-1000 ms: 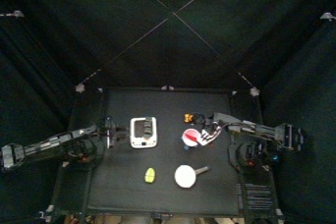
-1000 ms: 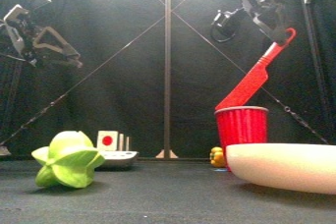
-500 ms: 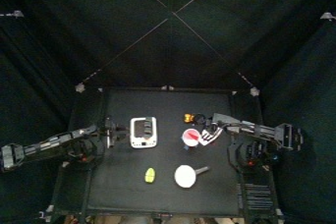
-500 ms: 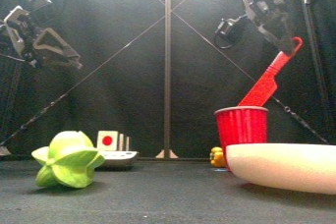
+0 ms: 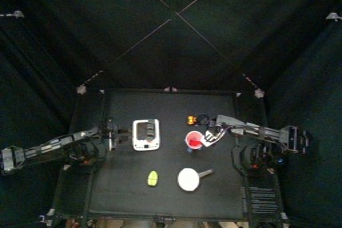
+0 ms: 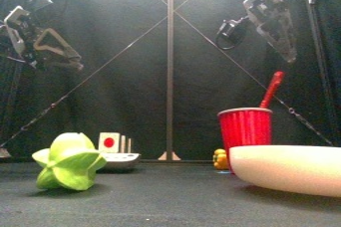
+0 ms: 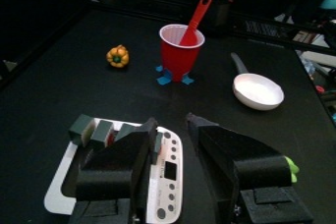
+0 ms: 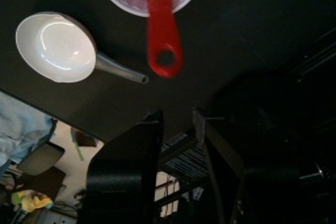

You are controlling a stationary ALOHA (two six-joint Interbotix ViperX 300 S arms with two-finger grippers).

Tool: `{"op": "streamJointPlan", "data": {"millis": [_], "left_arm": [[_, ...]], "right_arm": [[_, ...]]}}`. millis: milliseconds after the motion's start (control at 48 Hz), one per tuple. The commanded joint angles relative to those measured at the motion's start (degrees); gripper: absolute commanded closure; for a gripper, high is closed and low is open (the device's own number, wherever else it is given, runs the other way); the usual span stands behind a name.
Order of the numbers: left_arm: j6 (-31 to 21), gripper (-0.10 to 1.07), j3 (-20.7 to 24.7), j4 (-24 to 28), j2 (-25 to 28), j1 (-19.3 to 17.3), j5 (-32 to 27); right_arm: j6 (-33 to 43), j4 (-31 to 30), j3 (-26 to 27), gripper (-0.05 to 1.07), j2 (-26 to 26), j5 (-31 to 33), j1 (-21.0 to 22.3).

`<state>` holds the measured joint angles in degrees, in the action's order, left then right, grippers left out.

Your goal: Place knife in cup

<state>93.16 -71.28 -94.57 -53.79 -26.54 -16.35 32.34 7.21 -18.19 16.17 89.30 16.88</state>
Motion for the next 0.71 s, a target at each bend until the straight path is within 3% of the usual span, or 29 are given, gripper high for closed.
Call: {"op": "streamJointPlan", "data": {"millis": [0, 500, 688], "left_arm": [[0.1, 0.25, 0.8, -0.2, 0.2, 0.1, 0.1], [0.1, 0.25, 0.8, 0.0, 0.2, 0.1, 0.1], [0.1, 0.25, 0.8, 0.1, 0.2, 0.0, 0.2]], "right_arm": [[0.1, -0.4, 1.2, 0.32, 0.6, -0.4, 0.3], [0.2, -3.2, -0.4, 0.32, 1.0, -0.8, -0.6], [0.4, -7.8, -2.3, 0.32, 2.2, -5.9, -1.9]]}}
